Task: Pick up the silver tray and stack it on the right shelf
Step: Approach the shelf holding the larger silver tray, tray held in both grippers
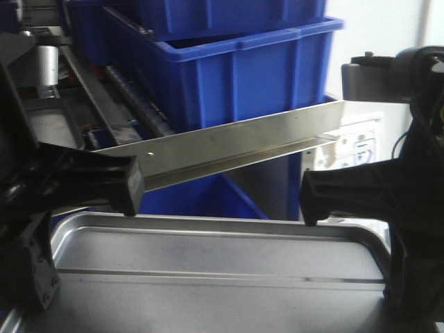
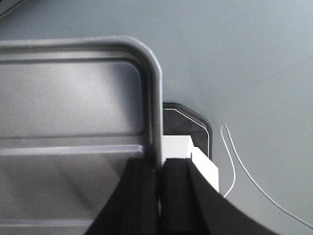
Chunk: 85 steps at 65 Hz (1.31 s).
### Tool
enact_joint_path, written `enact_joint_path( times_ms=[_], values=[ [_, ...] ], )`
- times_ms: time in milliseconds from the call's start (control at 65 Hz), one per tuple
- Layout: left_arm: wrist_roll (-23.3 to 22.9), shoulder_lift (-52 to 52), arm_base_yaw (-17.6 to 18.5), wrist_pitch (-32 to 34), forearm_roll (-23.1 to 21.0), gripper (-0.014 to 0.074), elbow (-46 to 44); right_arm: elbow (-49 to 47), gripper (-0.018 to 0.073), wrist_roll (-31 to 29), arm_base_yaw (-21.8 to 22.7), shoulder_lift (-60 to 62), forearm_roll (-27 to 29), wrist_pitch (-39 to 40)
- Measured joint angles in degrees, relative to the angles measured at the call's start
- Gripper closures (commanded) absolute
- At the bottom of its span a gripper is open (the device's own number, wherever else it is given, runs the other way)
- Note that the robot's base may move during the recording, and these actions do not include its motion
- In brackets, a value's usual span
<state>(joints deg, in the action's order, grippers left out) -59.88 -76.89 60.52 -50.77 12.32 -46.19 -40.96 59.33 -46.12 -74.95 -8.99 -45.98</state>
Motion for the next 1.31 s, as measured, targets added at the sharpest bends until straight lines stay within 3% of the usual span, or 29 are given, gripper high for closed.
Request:
enact_joint_path(
  times_ms=[1307],
  values=[
    [0.0,0.0,0.0,-0.1,0.0,0.0696,0.0,0.0,0.049,0.0,0.0,0.0,0.0,0.0]
  ],
)
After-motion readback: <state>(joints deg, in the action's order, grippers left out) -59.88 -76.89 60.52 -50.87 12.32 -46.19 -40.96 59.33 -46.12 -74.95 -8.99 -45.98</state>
